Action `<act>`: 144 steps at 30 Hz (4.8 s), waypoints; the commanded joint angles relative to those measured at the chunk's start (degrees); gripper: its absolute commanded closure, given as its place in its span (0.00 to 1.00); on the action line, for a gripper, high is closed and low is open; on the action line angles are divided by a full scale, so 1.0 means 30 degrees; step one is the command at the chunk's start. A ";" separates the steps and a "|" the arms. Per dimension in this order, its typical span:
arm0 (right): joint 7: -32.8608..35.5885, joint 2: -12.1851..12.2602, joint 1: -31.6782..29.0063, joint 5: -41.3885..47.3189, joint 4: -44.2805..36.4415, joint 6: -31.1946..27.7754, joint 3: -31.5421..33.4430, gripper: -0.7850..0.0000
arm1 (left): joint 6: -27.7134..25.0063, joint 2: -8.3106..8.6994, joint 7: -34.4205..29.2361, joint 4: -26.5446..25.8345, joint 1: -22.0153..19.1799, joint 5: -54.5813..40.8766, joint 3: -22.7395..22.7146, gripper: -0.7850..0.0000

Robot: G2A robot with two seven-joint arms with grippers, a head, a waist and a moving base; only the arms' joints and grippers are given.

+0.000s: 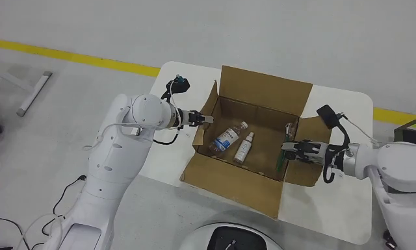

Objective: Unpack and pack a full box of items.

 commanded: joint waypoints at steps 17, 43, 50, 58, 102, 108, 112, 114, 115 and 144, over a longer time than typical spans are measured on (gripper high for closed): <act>0.0000 0.0000 0.0001 -0.0001 0.0001 0.0003 -0.0008 1.00 | 0.0000 0.0000 0.0000 0.0000 0.0000 0.0000 0.0000 0.00; 0.0000 0.0000 0.0001 -0.0001 0.0001 0.0003 -0.0008 1.00 | 0.0000 0.0000 0.0000 0.0000 0.0000 0.0000 0.0000 0.00; 0.0000 0.0000 0.0001 -0.0001 0.0001 0.0003 -0.0008 1.00 | 0.0000 0.0000 0.0000 0.0000 0.0000 0.0000 0.0000 0.00; 0.0000 0.0000 0.0001 -0.0001 0.0001 0.0003 -0.0008 1.00 | 0.0000 0.0000 0.0000 0.0000 0.0000 0.0000 0.0000 0.00; 0.0000 0.0000 0.0001 -0.0001 0.0001 0.0003 -0.0008 1.00 | 0.0000 0.0000 0.0000 0.0000 0.0000 0.0000 0.0000 0.00; -0.1296 -0.0017 -0.0361 0.0256 -0.0637 -0.0971 0.0073 1.00 | 0.0000 0.0000 0.0000 0.0000 0.0000 0.0000 0.0000 0.00; -0.1954 0.0031 -0.0561 0.0766 -0.1592 -0.1448 0.1010 1.00 | 0.0000 0.0000 0.0000 0.0000 0.0000 0.0000 0.0000 0.00; -0.2376 0.0080 -0.0679 0.0732 -0.2131 -0.1511 0.1789 1.00 | 0.0000 0.0000 0.0000 0.0000 0.0000 0.0000 0.0000 0.00; -0.2697 0.0121 -0.0778 0.0423 -0.2384 -0.1434 0.2350 1.00 | 0.0000 0.0000 0.0000 0.0000 0.0000 0.0000 0.0000 0.00; 0.0419 0.1323 -0.6846 -1.6750 -0.0466 0.0686 0.5498 1.00 | 0.0000 0.0000 0.0000 0.0000 0.0000 0.0000 0.0000 0.00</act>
